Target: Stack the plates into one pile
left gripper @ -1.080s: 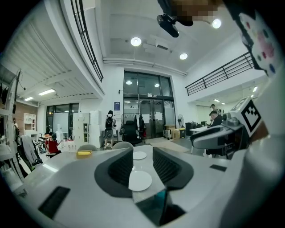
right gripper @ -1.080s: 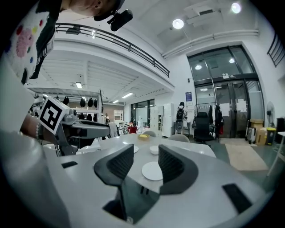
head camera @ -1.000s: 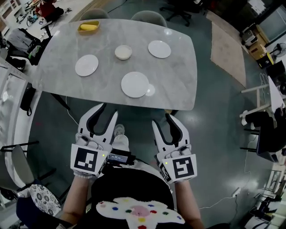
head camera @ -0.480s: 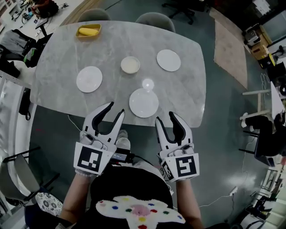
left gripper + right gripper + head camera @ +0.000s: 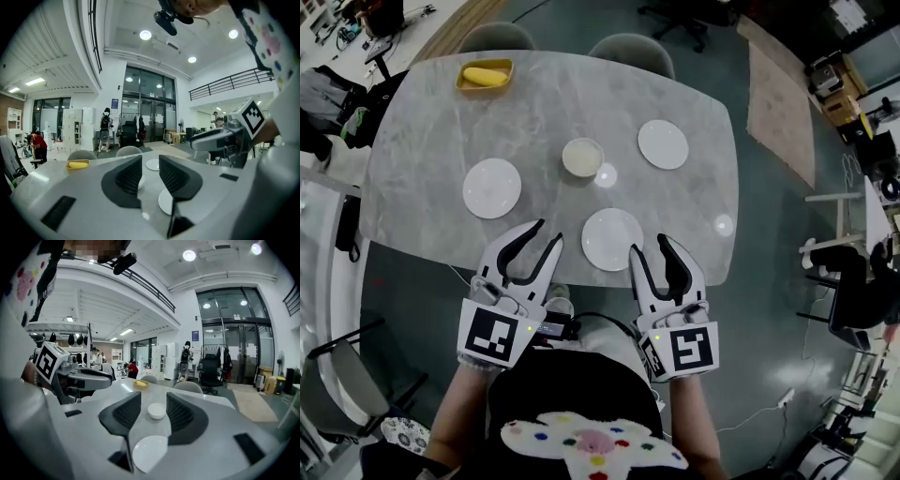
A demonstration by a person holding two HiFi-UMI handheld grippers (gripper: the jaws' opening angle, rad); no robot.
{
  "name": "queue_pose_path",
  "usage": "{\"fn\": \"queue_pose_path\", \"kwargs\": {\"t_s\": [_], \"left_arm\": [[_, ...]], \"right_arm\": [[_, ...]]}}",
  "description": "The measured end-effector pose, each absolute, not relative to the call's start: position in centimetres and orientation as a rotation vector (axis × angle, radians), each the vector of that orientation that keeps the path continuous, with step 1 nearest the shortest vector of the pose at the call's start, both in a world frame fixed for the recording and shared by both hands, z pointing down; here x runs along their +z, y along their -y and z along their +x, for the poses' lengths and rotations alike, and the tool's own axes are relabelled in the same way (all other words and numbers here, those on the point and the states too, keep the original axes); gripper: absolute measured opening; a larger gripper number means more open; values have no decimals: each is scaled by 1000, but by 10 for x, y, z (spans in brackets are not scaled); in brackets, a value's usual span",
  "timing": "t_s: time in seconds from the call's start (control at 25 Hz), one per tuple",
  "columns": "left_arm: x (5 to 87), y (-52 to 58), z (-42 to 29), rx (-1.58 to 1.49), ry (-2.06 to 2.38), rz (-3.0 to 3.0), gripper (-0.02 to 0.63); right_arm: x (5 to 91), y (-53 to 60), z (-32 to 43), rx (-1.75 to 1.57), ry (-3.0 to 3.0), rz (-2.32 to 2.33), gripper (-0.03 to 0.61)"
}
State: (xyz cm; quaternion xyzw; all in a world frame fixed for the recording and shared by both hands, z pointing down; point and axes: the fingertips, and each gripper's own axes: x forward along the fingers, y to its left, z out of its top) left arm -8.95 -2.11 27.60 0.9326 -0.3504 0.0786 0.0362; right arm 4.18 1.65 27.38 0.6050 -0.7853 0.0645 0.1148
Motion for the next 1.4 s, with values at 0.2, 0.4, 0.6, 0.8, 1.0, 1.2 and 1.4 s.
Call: {"fn": "queue_pose_path", "kwargs": {"t_s": [0.2,0.4,0.6,0.8,1.0,1.2,1.4], "left_arm": [[287,29,-96,244,1069,2820,110],[300,33,-109,256,1107,2742,110],[312,35,-128,242,1189,2655,112],[336,37,-158,239,1278,2503,112],[364,42,-176,133,1280,2329,110],[390,53,-193,-84,1253,2082,118],[417,65,-209,-129,1299,1953,129]], "right_arm": [[285,-9,36,213,2290,1748,153],[292,-1,23,214,2322,1684,153],[299,15,4,178,2391,1563,153],[309,29,-23,176,2463,1428,153],[320,38,-46,169,2510,1315,153],[334,42,-60,215,2535,1234,153],[350,44,-66,242,2531,1170,153]]}}
